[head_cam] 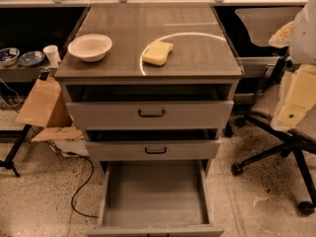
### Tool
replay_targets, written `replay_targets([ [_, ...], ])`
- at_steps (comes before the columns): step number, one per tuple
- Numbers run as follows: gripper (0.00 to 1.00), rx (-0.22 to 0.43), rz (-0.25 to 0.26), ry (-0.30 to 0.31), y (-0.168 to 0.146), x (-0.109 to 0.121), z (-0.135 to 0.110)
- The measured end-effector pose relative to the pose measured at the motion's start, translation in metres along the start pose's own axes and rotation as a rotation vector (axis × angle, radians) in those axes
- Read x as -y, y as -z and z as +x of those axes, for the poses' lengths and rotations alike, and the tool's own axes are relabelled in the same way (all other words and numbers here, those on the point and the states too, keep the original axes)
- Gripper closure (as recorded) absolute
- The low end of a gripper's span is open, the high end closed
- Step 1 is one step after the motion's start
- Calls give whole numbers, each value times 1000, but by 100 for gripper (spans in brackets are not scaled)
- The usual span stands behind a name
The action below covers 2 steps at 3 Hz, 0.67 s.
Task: Place sponge into bottom drawer
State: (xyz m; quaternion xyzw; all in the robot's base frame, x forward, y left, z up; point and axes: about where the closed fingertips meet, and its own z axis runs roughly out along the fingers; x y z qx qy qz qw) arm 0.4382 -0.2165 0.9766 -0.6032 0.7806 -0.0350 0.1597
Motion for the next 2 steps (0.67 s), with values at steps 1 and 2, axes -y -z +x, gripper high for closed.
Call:
replay_targets([
  [1, 0, 0, 0, 0, 0, 0, 0],
  [2, 0, 31, 34, -29, 3, 8, -7],
])
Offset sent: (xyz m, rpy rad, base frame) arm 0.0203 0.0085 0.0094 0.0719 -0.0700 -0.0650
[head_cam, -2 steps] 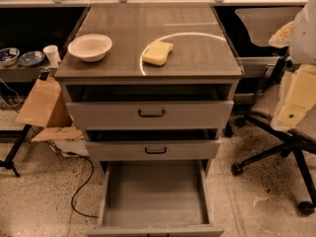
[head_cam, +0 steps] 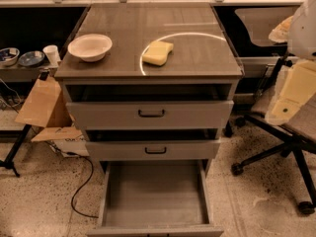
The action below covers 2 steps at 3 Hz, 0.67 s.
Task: Place sponge into bottom drawer
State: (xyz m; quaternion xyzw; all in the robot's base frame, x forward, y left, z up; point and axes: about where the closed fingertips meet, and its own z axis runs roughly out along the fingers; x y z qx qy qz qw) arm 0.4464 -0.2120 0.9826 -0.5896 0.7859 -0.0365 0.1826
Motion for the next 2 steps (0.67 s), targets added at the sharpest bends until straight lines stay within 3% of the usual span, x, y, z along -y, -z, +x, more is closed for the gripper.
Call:
replay_targets([
  [1, 0, 103, 5, -18, -5, 30, -55],
  [2, 0, 257, -62, -121, -34, 93, -153],
])
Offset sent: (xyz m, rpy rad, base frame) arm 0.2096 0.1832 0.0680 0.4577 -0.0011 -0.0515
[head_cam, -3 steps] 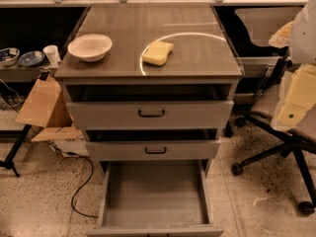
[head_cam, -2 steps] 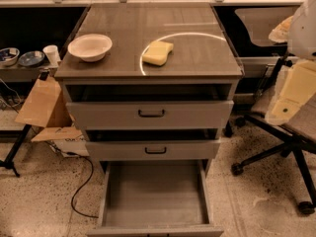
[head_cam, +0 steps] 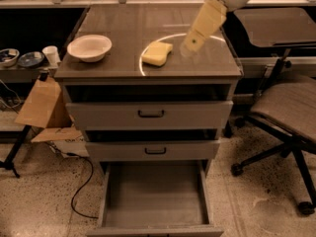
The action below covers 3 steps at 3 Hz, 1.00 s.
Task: Place sponge into bottom drawer
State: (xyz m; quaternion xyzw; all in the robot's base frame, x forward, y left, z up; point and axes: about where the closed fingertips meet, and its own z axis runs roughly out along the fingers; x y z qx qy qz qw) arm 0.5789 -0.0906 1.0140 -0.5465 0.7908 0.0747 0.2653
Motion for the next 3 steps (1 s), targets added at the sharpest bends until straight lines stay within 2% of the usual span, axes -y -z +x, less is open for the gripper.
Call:
replay_targets([
  [1, 0, 96, -10, -153, -25, 38, -49],
  [2, 0, 113, -4, -184, -22, 42, -56],
  [3, 0, 113, -4, -183, -23, 42, -56],
])
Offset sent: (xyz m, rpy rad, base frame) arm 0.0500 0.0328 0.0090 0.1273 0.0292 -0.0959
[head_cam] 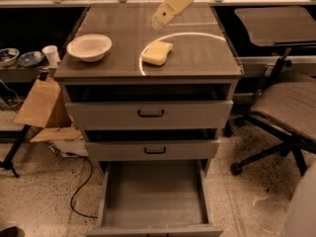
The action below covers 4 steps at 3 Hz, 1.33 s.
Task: Place sponge into bottom drawer
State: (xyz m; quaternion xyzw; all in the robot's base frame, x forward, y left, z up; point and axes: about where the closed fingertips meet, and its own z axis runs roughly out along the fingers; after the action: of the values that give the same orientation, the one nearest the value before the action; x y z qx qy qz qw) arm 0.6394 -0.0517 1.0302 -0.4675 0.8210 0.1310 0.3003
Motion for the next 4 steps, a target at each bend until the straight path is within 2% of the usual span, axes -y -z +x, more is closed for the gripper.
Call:
replay_targets([
  [1, 0, -11, 23, -97, -17, 11, 1],
  [2, 0, -35, 129, -303, -63, 56, 24],
  [3, 0, -24, 262, -537, -103, 96, 40],
  [4, 0, -26, 261, -531, -104, 96, 40],
])
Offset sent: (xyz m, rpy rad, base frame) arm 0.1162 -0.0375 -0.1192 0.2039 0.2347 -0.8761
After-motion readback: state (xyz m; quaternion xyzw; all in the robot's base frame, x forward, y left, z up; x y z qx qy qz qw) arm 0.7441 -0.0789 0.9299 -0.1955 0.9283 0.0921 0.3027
